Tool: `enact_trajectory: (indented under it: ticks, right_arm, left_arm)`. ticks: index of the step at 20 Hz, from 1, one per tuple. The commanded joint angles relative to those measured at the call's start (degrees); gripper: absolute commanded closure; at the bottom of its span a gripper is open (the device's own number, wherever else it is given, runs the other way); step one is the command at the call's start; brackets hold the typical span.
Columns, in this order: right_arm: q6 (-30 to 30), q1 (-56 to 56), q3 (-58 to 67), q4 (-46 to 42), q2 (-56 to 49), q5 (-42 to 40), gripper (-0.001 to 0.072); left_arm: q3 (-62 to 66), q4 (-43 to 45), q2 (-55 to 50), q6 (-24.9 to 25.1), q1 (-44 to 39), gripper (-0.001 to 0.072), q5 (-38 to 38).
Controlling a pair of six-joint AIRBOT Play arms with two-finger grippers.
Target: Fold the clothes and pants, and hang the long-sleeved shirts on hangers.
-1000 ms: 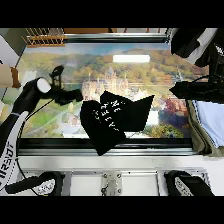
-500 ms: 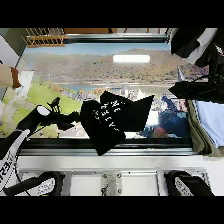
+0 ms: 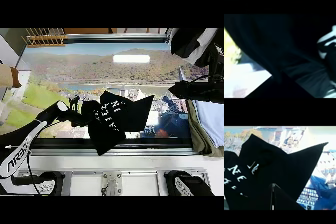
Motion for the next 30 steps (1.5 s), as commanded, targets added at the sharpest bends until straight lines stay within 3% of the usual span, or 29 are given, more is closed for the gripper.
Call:
enact_trajectory:
  ticks: [1, 4, 5, 7, 8, 12, 16, 25, 26, 27, 28, 30]
  right_arm:
    - [2.6, -0.7, 0.0, -6.2, -1.2, -0.6, 0.0698]
    - [6.5, -2.7, -0.1, -13.1, -6.4, -0.6, 0.0688]
    - [6.5, -3.4, -0.1, -13.0, -9.1, -0.6, 0.0641]
    - [6.5, -3.7, -0.1, -13.0, -16.3, -0.8, 0.0163]
    - [6.5, -3.7, -0.1, -12.7, -20.6, -1.0, 0.0098]
    - [5.0, -3.6, -0.1, -4.8, -35.7, -1.5, 0.0098]
    - [3.9, -0.8, -0.1, 1.2, -42.6, -1.5, 0.0098]
    - [3.7, 7.6, -0.1, 1.2, -43.4, -10.3, 0.0136]
    - [3.7, 8.0, -0.1, 1.2, -43.4, -10.8, 0.0228]
    - [3.3, 8.3, -0.1, 1.2, -43.4, -11.3, 0.0556]
    - [2.6, 8.4, -0.1, 1.2, -43.2, -11.8, 0.0697]
    - [1.0, 8.2, 0.6, 0.9, -41.5, -11.9, 0.0699]
  left_arm:
    - [3.2, -0.7, 3.0, 1.1, 2.8, 0.0701, -2.8]
    - [4.4, -0.7, 9.6, 2.3, 9.5, 0.07, -4.7]
    - [4.4, -0.7, 11.4, 2.3, 11.3, 0.07, -5.0]
    - [4.4, -0.8, 14.1, 2.3, 14.3, 0.07, -5.7]
    - [4.3, -0.8, 15.0, 2.3, 15.1, 0.07, -5.6]
    - [4.4, -0.8, 16.4, 2.3, 16.0, 0.07, -5.6]
    - [4.3, -0.8, 16.3, 2.3, 16.0, 0.07, -5.6]
    - [4.3, -0.8, 16.3, 2.3, 16.0, 0.07, -5.4]
    - [4.3, -0.8, 16.3, 2.3, 16.0, 0.07, -5.4]
    - [4.3, -0.8, 16.3, 2.3, 16.0, 0.07, -5.4]
    - [4.3, -0.8, 16.4, 2.3, 16.0, 0.07, -5.6]
    - [5.5, -0.4, 16.4, 2.3, 16.4, 0.07, -6.3]
